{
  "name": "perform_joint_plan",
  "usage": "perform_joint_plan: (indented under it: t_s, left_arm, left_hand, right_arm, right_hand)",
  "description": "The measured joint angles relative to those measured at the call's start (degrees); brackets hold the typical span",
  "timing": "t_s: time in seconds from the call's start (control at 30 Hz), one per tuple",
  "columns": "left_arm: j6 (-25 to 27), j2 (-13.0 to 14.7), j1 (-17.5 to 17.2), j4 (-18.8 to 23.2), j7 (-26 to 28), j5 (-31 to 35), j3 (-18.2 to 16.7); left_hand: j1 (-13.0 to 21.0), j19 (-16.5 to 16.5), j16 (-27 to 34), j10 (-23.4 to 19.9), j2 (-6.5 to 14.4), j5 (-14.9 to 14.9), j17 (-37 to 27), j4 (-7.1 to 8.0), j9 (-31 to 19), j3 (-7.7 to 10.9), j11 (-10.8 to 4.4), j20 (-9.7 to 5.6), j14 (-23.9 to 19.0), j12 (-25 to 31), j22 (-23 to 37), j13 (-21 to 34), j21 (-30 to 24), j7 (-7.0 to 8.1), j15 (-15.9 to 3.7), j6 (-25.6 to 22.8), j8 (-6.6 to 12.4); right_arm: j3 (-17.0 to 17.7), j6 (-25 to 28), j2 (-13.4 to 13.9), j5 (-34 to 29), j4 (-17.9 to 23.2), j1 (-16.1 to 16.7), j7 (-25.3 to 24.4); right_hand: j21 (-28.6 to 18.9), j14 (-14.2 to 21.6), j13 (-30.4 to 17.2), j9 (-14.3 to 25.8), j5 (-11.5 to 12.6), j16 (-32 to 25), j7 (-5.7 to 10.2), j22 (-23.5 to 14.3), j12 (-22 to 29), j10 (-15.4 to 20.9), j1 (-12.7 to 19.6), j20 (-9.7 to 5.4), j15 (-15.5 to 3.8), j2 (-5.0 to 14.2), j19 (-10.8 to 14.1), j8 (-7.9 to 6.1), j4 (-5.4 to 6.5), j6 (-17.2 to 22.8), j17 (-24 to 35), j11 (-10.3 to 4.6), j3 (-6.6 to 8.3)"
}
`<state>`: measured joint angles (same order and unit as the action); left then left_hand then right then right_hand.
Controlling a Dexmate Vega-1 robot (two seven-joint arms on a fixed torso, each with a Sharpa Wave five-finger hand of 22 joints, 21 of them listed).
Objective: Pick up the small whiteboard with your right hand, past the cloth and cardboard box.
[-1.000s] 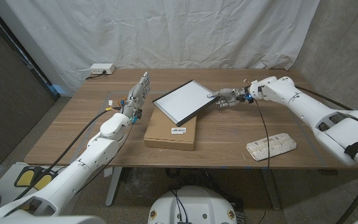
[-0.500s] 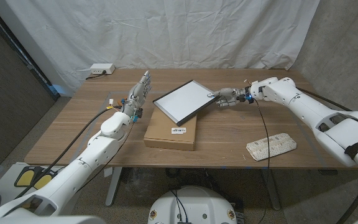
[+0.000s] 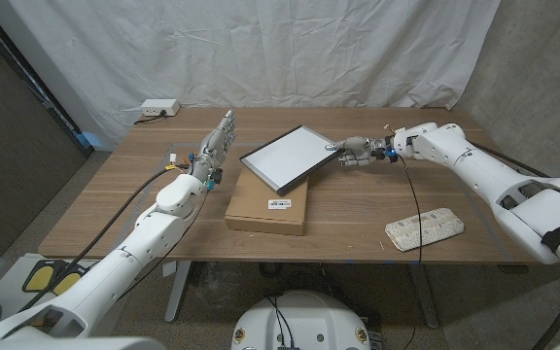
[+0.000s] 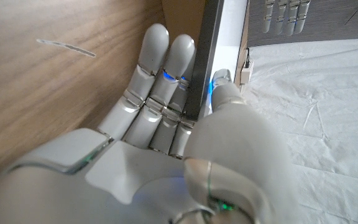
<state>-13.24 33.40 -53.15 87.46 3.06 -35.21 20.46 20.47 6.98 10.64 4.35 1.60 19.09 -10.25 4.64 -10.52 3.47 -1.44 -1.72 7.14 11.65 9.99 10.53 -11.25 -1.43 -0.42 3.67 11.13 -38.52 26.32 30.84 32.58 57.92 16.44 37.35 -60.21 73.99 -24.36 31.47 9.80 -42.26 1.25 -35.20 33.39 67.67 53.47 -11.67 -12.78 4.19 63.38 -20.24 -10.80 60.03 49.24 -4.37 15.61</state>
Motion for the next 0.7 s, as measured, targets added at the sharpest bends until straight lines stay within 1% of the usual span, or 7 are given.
perform_joint_plan:
  t_s: [0.2, 0.27, 0.4, 0.7]
  left_arm:
    - [0.07, 0.32, -0.32, 0.42, 0.17, 0.00, -0.25]
    - [0.13, 0.48, -0.52, 0.72, 0.29, 0.00, -0.39]
    - [0.21, 0.73, -0.75, 1.06, 0.48, 0.00, -0.59]
    - [0.66, 1.29, -1.10, 1.87, 0.85, -0.01, -0.94]
  left_hand:
    - [0.00, 0.00, 0.00, 0.00, 0.00, 0.00, 0.00, 0.00, 0.00, 0.00, 0.00, 0.00, 0.00, 0.00, 0.00, 0.00, 0.00, 0.00, 0.00, 0.00, 0.00]
    - [0.00, 0.00, 0.00, 0.00, 0.00, 0.00, 0.00, 0.00, 0.00, 0.00, 0.00, 0.00, 0.00, 0.00, 0.00, 0.00, 0.00, 0.00, 0.00, 0.00, 0.00]
    - [0.00, 0.00, 0.00, 0.00, 0.00, 0.00, 0.00, 0.00, 0.00, 0.00, 0.00, 0.00, 0.00, 0.00, 0.00, 0.00, 0.00, 0.00, 0.00, 0.00, 0.00]
    - [0.00, 0.00, 0.00, 0.00, 0.00, 0.00, 0.00, -0.24, 0.00, -0.24, 0.00, 0.00, 0.00, 0.00, 0.00, 0.00, 0.00, 0.00, 0.00, 0.00, 0.00]
  right_arm:
    - [0.53, -0.20, 0.07, 0.70, 0.41, 0.48, -0.15]
    - [0.79, -0.42, 0.09, 1.11, 0.53, 0.71, -0.25]
    - [1.19, -0.73, 0.10, 1.61, 0.66, 1.02, -0.34]
    - [2.31, -1.80, 0.11, 3.11, 0.69, 1.93, -0.36]
  right_hand:
    - [-0.48, 0.00, -0.01, 1.83, -0.01, -0.34, 0.00, -0.26, 0.79, 0.00, 0.00, 0.00, 0.00, 0.00, -0.01, 0.26, 0.00, 0.00, 0.45, 0.00, 0.00]
    - [-0.48, 0.00, -0.03, 2.62, -0.02, -0.34, 0.00, -0.45, 1.47, 0.00, -0.52, -0.02, 0.01, 0.52, -0.45, 0.33, 0.00, 0.00, 0.37, 0.00, 0.00]
    - [-0.82, 0.00, -0.03, 3.49, 0.18, -0.33, 0.00, -0.53, 2.01, 0.01, -0.52, 0.11, 0.01, 0.52, -0.72, 0.51, 0.00, 0.00, 0.46, 0.01, 0.00]
    - [-1.25, 0.01, -0.05, 5.46, 0.21, -0.33, 0.00, -0.67, 5.49, 0.18, -0.52, 0.32, 0.02, 0.52, -0.92, 0.74, -0.01, 0.00, 0.41, 0.18, 0.00]
